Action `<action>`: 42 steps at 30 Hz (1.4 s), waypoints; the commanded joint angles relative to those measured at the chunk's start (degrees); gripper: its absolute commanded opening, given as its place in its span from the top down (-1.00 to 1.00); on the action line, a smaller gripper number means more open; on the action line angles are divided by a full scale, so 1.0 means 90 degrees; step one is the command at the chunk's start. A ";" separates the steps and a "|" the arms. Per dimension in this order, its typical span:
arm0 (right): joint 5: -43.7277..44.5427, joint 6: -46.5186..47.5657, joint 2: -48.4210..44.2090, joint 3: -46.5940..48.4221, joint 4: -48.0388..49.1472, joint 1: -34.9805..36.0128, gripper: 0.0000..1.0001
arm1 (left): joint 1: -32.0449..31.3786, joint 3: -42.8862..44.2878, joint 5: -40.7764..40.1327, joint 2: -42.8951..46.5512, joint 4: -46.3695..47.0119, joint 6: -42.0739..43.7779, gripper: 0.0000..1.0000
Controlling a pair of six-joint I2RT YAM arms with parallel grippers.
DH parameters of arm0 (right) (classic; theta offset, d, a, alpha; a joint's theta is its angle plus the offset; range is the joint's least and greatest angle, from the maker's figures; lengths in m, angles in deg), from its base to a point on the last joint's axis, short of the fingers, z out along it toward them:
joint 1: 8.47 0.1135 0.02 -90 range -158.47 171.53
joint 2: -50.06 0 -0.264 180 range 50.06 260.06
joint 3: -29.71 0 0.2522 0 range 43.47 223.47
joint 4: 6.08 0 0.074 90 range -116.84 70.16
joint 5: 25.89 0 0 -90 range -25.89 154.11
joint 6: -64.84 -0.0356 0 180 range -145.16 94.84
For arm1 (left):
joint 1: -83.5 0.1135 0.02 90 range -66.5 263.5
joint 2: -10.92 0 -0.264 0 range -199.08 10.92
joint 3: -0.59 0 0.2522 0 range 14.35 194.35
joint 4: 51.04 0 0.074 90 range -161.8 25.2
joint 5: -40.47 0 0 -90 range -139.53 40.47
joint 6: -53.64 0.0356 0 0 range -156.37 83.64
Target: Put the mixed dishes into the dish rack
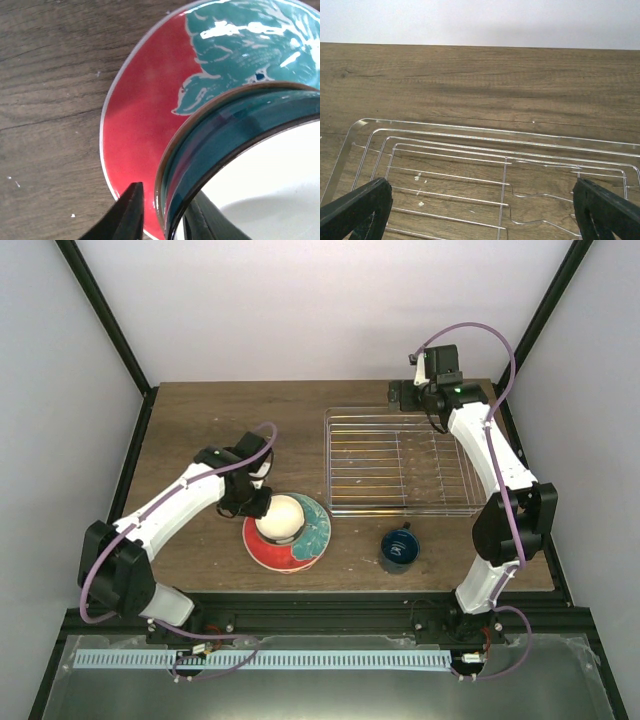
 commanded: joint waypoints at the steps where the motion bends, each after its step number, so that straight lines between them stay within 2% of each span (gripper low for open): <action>1: 0.0061 -0.0074 -0.0160 -0.0017 -0.0053 0.0022 -1.00 | -0.0016 0.0118 -0.0137 -0.0074 0.0008 0.0104 0.61; 8: 0.0003 -0.0113 -0.0140 -0.0037 -0.0024 0.0019 -1.00 | -0.0019 0.0349 -0.0239 -0.0110 -0.0124 0.0159 1.00; 16: -0.0048 -0.0052 -0.0123 -0.0080 -0.0015 0.0022 -1.00 | -0.0013 0.1069 -0.0119 0.0023 -0.0418 0.0442 1.00; 20: -0.0466 0.0035 -0.0168 -0.0216 0.0053 0.0021 -1.00 | -0.0019 0.1300 0.0044 0.0170 -0.0421 0.0649 1.00; 26: -0.2251 0.0029 -0.0767 -0.1179 0.0961 0.0018 -1.00 | 0.0078 0.1638 0.0234 0.0395 -0.0128 0.0787 1.00; 32: -0.4102 -0.0473 -0.1002 -0.1640 0.1630 0.0018 -1.00 | 0.0663 0.1910 0.0884 0.0395 0.0746 0.0680 1.00; 38: -0.6984 -0.0624 -0.0639 -0.1327 0.1714 0.0013 -1.00 | 0.0723 0.2565 0.0901 -0.0434 0.1720 0.1154 1.00; 42: -0.7899 -0.0992 -0.0486 -0.1263 0.2074 0.0013 -1.00 | 0.0723 0.3177 0.0981 -0.0978 0.2207 0.1772 1.00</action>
